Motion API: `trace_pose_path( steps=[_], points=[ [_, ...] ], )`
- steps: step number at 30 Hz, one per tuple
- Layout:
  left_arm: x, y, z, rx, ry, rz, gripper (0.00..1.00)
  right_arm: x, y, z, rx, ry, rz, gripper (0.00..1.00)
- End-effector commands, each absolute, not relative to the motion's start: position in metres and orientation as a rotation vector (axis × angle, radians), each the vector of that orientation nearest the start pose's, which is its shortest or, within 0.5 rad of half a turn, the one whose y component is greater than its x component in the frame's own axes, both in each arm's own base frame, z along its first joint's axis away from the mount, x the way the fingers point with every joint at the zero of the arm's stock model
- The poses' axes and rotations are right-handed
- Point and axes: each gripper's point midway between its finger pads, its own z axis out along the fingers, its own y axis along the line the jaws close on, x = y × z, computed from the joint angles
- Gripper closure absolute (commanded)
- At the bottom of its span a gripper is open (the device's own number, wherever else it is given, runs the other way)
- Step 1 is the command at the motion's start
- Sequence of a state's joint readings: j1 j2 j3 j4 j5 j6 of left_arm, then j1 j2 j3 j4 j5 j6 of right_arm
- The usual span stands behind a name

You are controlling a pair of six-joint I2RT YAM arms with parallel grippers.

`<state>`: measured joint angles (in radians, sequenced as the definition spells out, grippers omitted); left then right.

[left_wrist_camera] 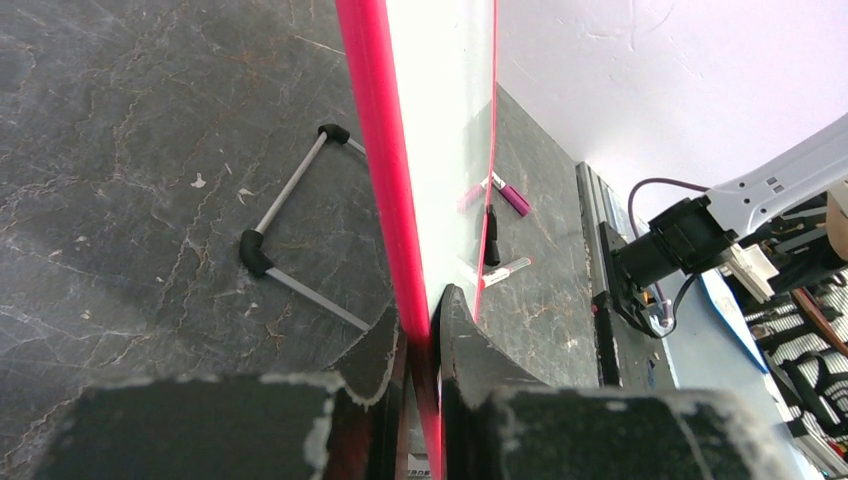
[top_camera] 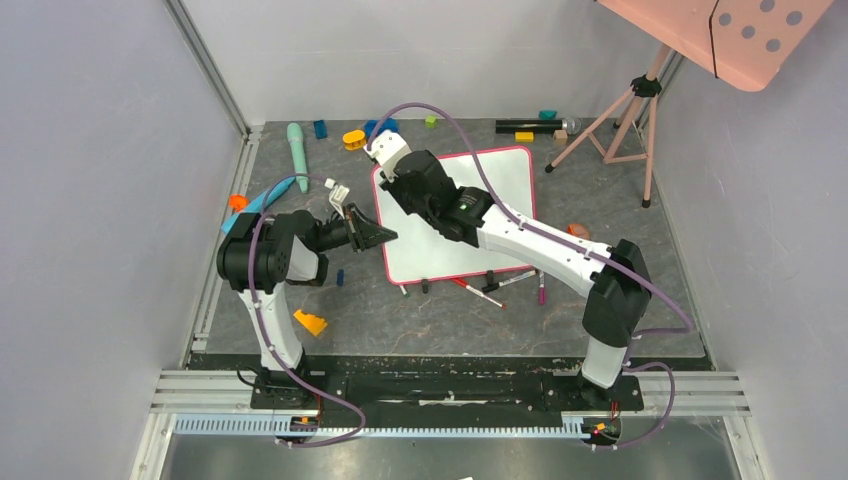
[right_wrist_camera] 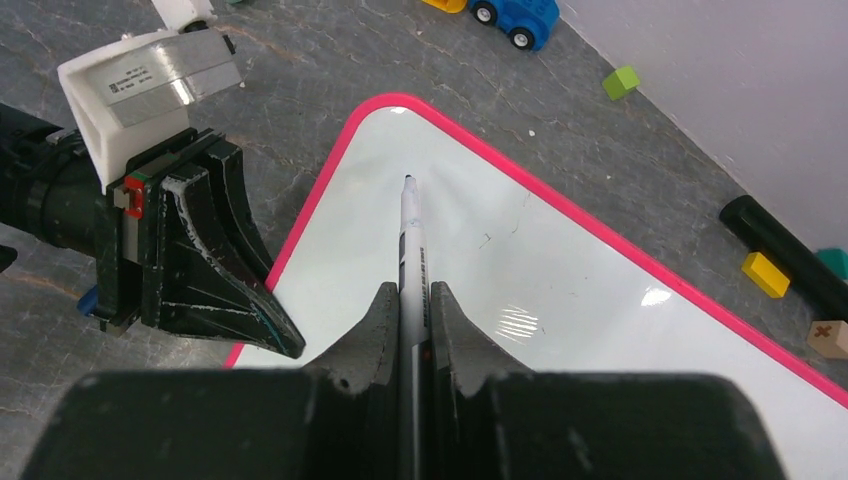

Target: Write a sentence on the whiteboard

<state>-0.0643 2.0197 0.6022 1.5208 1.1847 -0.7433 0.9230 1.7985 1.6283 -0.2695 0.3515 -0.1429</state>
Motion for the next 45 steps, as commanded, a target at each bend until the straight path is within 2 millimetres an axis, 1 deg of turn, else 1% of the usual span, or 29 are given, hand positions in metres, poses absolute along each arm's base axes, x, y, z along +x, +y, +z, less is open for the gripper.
trace_pose_path(
  steps=[1,7,10,16,19,24,28,32,36,38,41,45],
  points=[
    [0.365,-0.184,0.077,0.542,1.571,-1.151,0.98,0.374,0.384,0.283,-0.725,1.754,0.224,1.0],
    [0.368,-0.178,0.072,0.495,1.586,-1.079,0.97,0.371,0.381,0.276,-0.728,1.769,0.245,1.0],
    [0.366,-0.18,0.07,0.509,1.588,-1.107,0.97,0.37,0.38,0.274,-0.719,1.791,0.252,1.0],
    [0.364,-0.183,0.072,0.533,1.58,-1.124,0.97,0.371,0.374,0.276,-0.654,1.836,0.282,1.0],
    [0.365,-0.184,0.072,0.525,1.586,-1.148,0.98,0.372,0.375,0.275,-0.629,1.851,0.312,1.0],
    [0.37,-0.181,0.079,0.463,1.586,-1.107,0.98,0.374,0.372,0.282,-0.606,1.842,0.32,1.0],
    [0.369,-0.189,0.086,0.51,1.56,-1.137,0.98,0.375,0.368,0.29,-0.592,1.826,0.326,1.0],
    [0.369,-0.191,0.09,0.505,1.553,-1.131,0.98,0.375,0.364,0.296,-0.59,1.813,0.326,1.0],
    [0.359,-0.191,0.095,0.578,1.52,-1.117,0.98,0.374,0.361,0.3,-0.588,1.801,0.328,1.0],
    [0.357,-0.187,0.096,0.592,1.515,-1.112,0.98,0.373,0.359,0.301,-0.586,1.797,0.33,1.0],
    [0.363,-0.176,0.098,0.51,1.542,-1.111,0.98,0.372,0.357,0.302,-0.583,1.793,0.334,1.0],
    [0.363,-0.176,0.099,0.501,1.549,-1.122,0.98,0.37,0.353,0.303,-0.58,1.789,0.331,1.0]
  ],
)
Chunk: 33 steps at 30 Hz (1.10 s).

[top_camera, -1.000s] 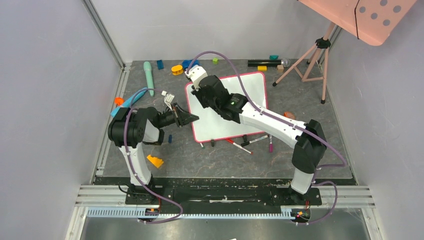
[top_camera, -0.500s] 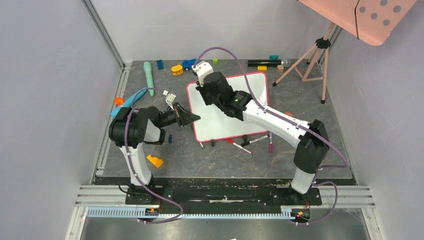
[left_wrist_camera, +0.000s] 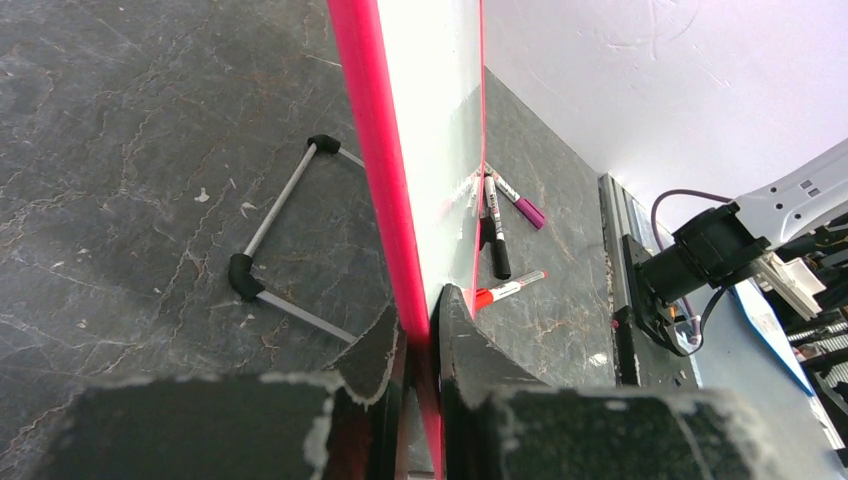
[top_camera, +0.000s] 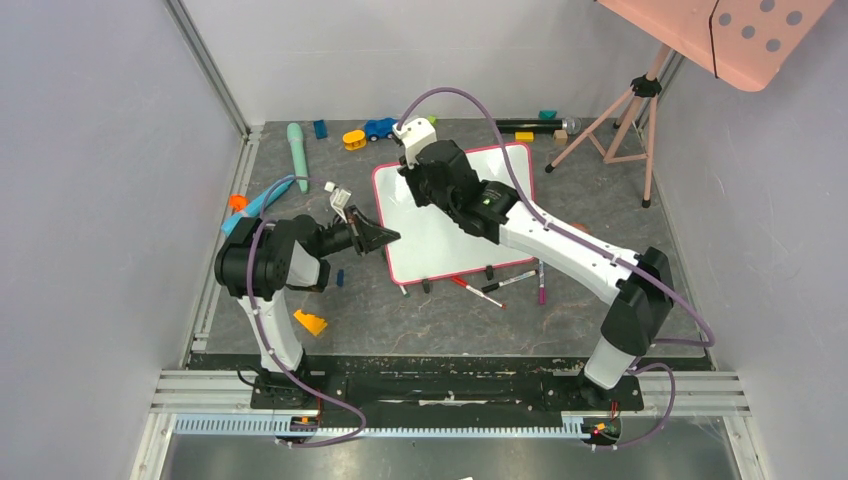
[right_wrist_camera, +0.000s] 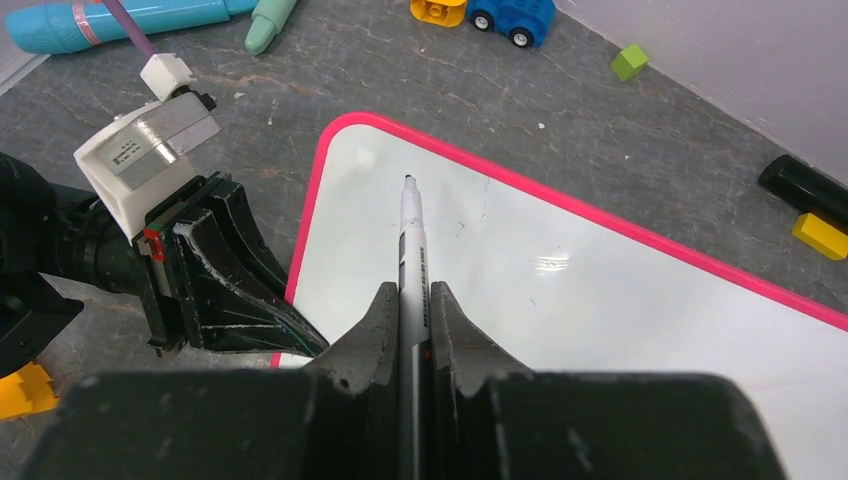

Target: Write a sentence on the whiteboard

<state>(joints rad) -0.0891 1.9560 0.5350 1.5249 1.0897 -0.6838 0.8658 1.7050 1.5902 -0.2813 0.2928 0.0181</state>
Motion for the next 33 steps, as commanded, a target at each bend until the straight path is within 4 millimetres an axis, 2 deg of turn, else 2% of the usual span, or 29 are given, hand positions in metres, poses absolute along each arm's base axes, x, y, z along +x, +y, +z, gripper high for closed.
trace_pose_path(
  steps=[1,10,15,21,28,33],
  points=[
    [0.363,-0.175,0.097,0.487,1.562,-1.122,0.98,0.37,0.351,0.302,-0.577,1.789,0.327,1.0],
    [0.364,-0.167,0.085,0.393,1.617,-1.047,0.98,0.369,0.348,0.302,-0.576,1.784,0.327,1.0],
    [0.351,-0.182,0.083,0.54,1.571,-1.123,0.98,0.368,0.353,0.3,-0.597,1.781,0.351,1.0],
    [0.351,-0.182,0.076,0.529,1.587,-1.128,0.98,0.367,0.358,0.302,-0.614,1.775,0.371,1.0],
    [0.35,-0.184,0.073,0.546,1.589,-1.145,0.98,0.366,0.364,0.291,-0.637,1.799,0.387,1.0],
    [0.345,-0.187,0.072,0.588,1.578,-1.162,0.98,0.371,0.376,0.284,-0.653,1.827,0.403,1.0]
  ],
)
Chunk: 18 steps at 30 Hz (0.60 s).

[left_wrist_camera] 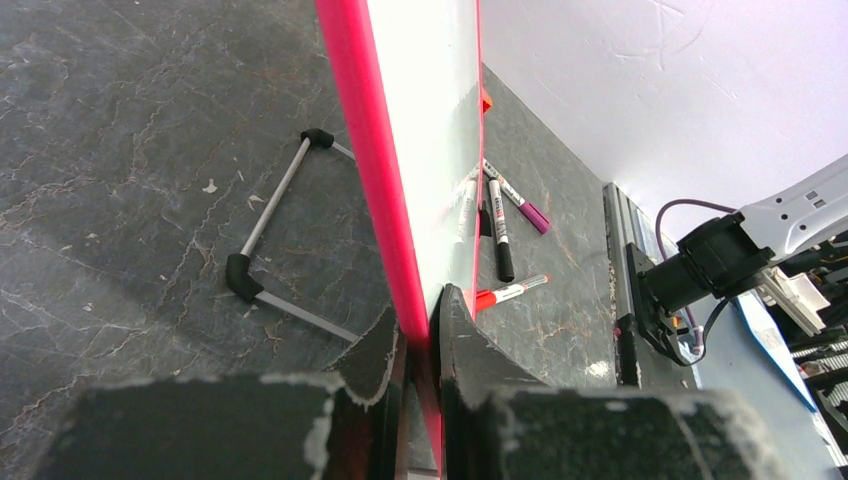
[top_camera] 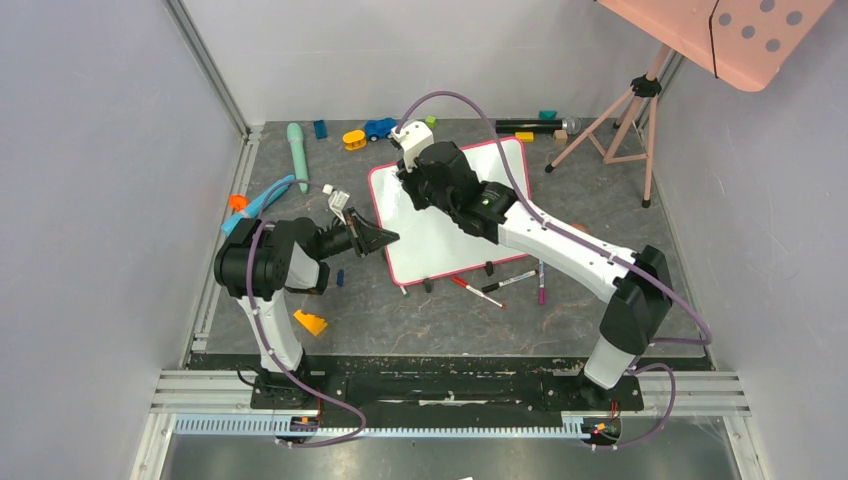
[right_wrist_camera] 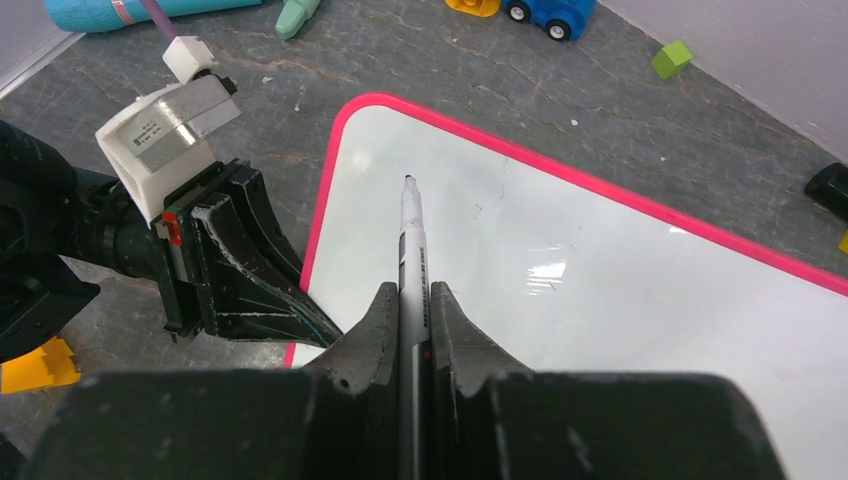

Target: Write a sentence on the whiteboard

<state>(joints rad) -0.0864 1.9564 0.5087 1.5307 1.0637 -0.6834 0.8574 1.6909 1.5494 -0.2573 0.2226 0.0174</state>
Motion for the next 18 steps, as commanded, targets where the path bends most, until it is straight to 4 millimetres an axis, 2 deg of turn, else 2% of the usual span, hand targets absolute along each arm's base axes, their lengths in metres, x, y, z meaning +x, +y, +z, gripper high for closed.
trace_pose_path(
  steps=[1,18],
  points=[
    [0.345,-0.187,0.072,0.592,1.578,-1.165,0.98,0.372,0.378,0.284,-0.654,1.827,0.408,1.0],
    [0.343,-0.188,0.072,0.608,1.575,-1.175,0.95,0.383,0.382,0.276,-0.639,1.846,0.376,1.0]
  ],
)
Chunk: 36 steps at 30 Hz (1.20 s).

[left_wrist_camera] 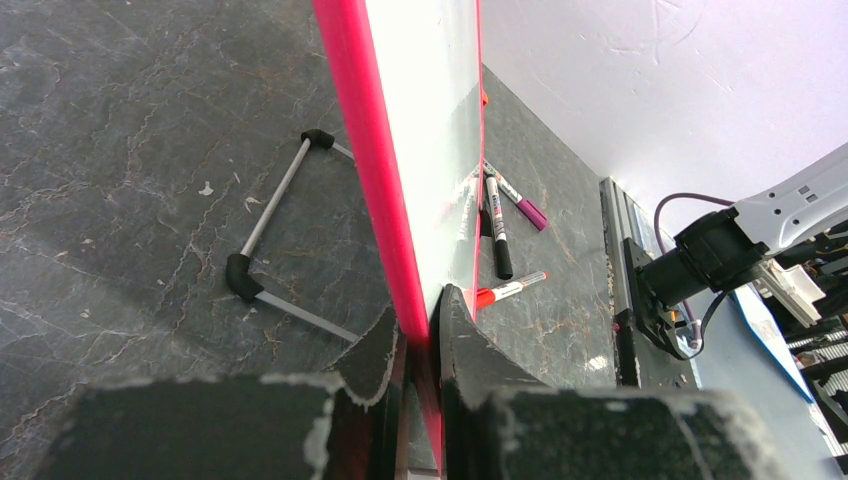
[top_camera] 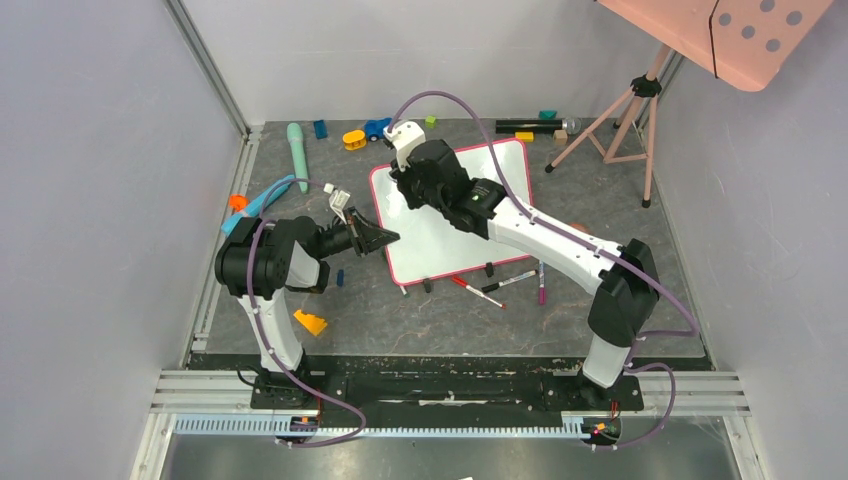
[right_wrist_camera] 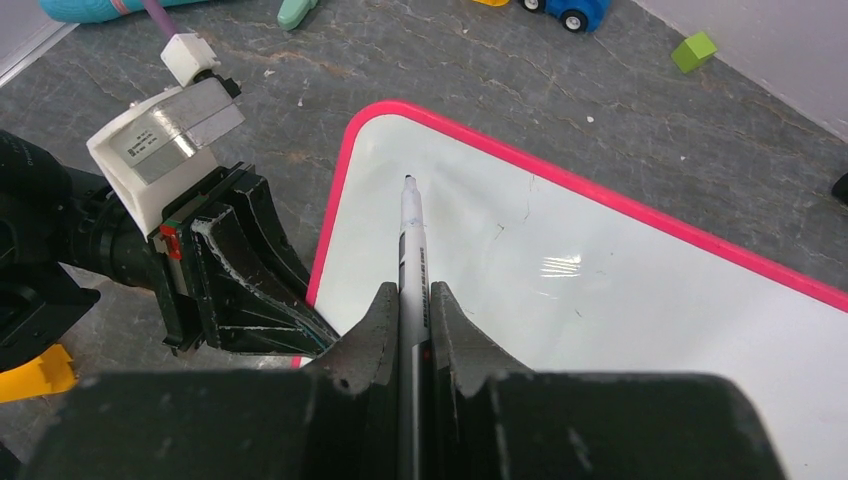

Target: Write a sentence on the whiteboard

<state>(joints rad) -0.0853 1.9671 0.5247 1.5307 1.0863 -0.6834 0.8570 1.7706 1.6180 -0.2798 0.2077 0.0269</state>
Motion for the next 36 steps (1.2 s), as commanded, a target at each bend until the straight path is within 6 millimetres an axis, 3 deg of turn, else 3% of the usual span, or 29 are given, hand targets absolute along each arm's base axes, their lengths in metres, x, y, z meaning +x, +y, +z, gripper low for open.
trace_pose_path(
  steps=[1,23,36],
  points=[
    [0.343,-0.188,0.072,0.609,1.573,-1.175,0.95,0.383,0.382,0.274,-0.639,1.849,0.373,1.0],
    [0.343,-0.188,0.072,0.606,1.576,-1.176,0.96,0.394,0.381,0.259,-0.612,1.885,0.313,1.0],
    [0.343,-0.188,0.071,0.604,1.576,-1.173,0.96,0.386,0.374,0.242,-0.643,1.923,0.302,1.0]
  ],
)
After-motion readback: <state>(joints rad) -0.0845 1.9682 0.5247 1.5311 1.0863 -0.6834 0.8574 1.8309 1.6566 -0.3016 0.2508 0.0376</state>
